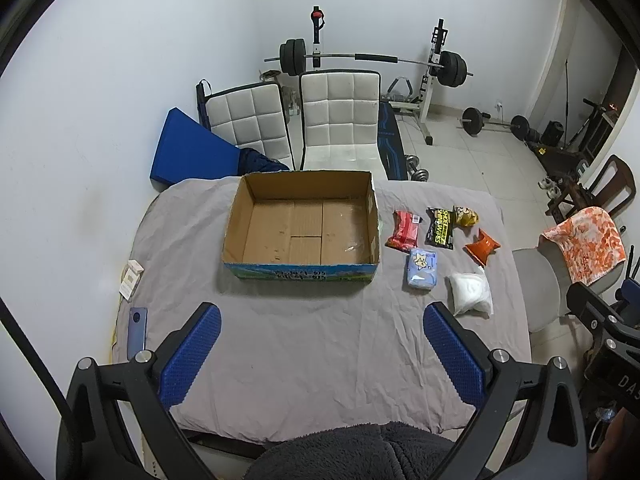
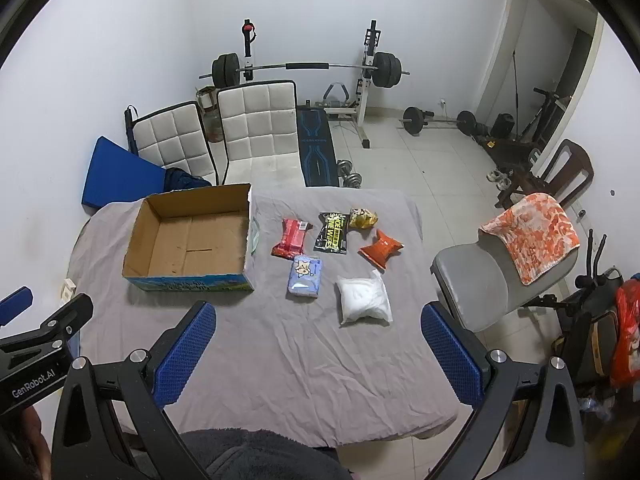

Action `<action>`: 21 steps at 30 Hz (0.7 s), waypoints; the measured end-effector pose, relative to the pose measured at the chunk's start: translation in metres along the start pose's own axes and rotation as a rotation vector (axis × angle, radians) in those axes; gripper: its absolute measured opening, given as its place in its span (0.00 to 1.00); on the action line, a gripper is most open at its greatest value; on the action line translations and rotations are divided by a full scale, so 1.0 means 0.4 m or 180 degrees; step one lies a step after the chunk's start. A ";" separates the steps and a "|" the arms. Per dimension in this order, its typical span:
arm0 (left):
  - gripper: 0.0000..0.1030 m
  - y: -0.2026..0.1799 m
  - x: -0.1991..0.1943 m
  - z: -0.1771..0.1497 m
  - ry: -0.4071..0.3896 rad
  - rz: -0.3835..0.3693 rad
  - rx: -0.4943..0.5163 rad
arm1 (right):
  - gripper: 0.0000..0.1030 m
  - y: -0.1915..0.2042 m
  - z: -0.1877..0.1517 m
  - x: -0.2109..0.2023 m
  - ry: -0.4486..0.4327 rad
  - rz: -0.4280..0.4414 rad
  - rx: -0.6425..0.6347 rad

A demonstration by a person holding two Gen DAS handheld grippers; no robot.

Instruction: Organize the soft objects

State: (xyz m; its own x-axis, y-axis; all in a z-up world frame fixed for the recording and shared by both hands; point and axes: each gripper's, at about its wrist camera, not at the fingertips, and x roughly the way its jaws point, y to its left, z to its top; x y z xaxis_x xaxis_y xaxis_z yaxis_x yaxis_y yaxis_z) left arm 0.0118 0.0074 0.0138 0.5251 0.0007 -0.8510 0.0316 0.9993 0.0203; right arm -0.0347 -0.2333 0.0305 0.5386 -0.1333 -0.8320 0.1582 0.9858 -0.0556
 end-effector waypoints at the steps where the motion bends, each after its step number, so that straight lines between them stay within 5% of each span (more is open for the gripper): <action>1: 1.00 0.000 -0.004 0.000 -0.0006 0.0002 0.0001 | 1.00 0.002 0.002 0.000 -0.0009 -0.0002 -0.0008; 21: 1.00 0.003 -0.005 0.021 -0.0044 -0.0019 -0.0023 | 1.00 0.016 0.022 -0.004 -0.0063 -0.0003 -0.0052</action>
State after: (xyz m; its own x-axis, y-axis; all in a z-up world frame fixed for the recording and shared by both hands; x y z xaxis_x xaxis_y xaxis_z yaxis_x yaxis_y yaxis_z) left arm 0.0178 0.0082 0.0199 0.5367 -0.0059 -0.8438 0.0287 0.9995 0.0113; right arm -0.0272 -0.2277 0.0365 0.5547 -0.1361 -0.8209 0.1451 0.9872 -0.0656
